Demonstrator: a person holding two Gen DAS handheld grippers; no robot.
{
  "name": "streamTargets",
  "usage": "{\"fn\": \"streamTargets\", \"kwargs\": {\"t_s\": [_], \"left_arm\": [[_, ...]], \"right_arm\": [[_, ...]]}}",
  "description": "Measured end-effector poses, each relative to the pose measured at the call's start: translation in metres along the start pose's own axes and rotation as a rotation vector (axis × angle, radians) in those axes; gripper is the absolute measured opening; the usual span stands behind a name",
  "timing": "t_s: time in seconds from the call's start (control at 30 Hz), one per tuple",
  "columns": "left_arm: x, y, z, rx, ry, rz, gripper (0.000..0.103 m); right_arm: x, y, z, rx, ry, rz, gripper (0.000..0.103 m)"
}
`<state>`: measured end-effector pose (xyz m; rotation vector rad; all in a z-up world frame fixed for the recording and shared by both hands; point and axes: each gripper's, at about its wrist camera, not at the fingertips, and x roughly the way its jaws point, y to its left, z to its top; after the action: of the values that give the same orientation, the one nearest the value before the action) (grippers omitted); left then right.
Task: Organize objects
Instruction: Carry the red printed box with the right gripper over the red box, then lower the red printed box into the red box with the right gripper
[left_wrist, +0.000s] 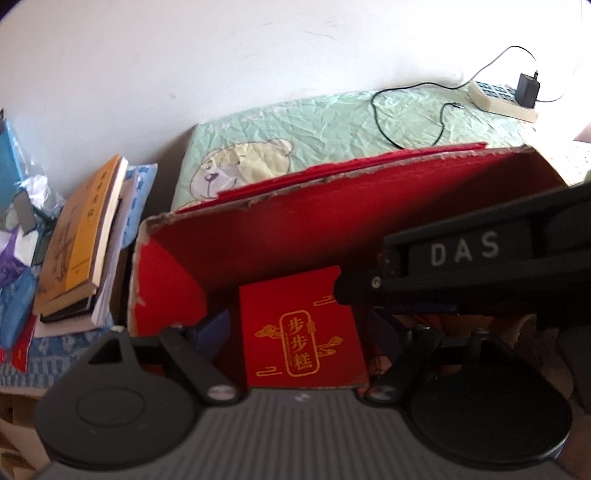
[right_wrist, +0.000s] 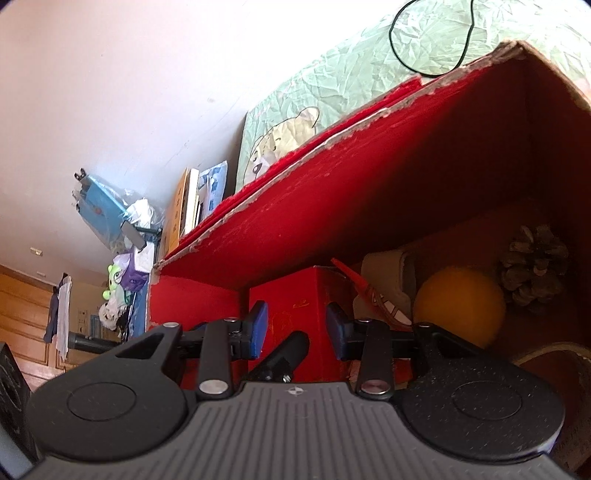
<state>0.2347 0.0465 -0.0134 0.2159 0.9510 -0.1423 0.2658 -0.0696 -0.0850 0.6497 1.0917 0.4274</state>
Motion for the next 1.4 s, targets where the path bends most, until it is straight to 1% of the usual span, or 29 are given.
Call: {"fn": "streamTargets", "kwargs": {"t_s": [0.13, 0.33, 0.5, 0.83, 1.07, 1.23, 1.4], "left_arm": [[0.0009, 0.0007, -0.0001, -0.005, 0.0, -0.002, 0.087], [0.0022, 0.0018, -0.0002, -0.024, 0.003, 0.009, 0.088], [0.0024, -0.0003, -0.0005, -0.016, 0.0, 0.024, 0.088], [0.006, -0.0023, 0.0004, -0.013, 0.019, 0.067, 0.088], [0.0083, -0.0034, 0.0005, -0.01, 0.033, 0.087, 0.088], [0.0091, -0.0039, 0.0008, -0.006, 0.039, 0.092, 0.088], [0.0094, -0.0045, 0.0009, -0.006, 0.042, 0.104, 0.088]], "right_arm": [[-0.0006, -0.0011, -0.0002, 0.004, -0.011, -0.008, 0.039], [-0.001, -0.0003, 0.0002, 0.007, -0.023, -0.019, 0.039], [-0.001, 0.0013, 0.0004, 0.003, -0.028, -0.028, 0.039], [-0.0011, 0.0023, -0.0004, -0.012, -0.052, -0.058, 0.039], [-0.0007, 0.0031, -0.0012, -0.028, -0.061, -0.074, 0.036], [0.001, 0.0039, -0.0001, -0.03, -0.057, -0.091, 0.036], [0.0017, 0.0025, 0.0008, -0.029, -0.049, -0.088, 0.036]]}}
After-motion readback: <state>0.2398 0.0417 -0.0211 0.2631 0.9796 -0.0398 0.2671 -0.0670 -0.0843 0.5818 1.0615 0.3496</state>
